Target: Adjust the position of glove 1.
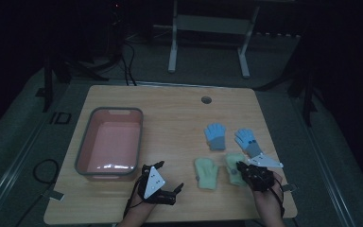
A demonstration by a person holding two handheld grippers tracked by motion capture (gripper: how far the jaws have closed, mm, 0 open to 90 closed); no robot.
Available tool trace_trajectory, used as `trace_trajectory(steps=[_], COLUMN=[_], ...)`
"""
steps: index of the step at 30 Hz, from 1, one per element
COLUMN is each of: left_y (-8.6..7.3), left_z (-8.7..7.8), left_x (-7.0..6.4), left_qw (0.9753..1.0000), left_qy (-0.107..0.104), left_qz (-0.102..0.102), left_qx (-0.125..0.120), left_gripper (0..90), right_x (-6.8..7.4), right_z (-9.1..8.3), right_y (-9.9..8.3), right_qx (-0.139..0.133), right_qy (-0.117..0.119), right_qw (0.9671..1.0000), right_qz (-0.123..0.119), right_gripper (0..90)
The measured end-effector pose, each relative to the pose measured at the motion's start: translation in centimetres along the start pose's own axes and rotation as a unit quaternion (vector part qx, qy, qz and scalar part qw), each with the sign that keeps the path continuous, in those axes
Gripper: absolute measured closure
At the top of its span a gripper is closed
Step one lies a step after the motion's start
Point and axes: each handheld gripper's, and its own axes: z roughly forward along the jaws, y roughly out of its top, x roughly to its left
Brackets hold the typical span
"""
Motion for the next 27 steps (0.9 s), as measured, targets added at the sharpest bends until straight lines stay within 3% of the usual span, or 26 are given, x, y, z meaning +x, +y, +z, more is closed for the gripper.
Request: trace_trajectory(steps=[5,11,20,27], left_y=[0.0,0.0,0.0,0.0], left_z=[0.0,0.0,0.0,0.0], left_x=[0.0,-0.1,-0.1,-0.1], left_qw=[1.0,1.0,1.0,0.9999], left_qy=[0.0,-0.003,-0.005,-0.007], left_qz=[0.001,0.004,0.007,0.008], left_qx=[-0.001,-0.001,-0.001,0.0], left_gripper=[1.7,1.7,1.8,1.7], right_x=[2.2,4.7,7.8,8.4], right_z=[-1.3,-1.5,-0.1,1.5], right_y=[2.7,4.4,4.2,3.1], right_qx=[-0.018,-0.031,-0.021,0.001], right_qy=[-0.004,0.006,0.026,0.023], right_qw=[0.9998,0.9994,0.9994,0.9997], right_qz=[-0.007,-0.01,0.0,0.005], right_gripper=[86.1,86.0,86.0,85.9])
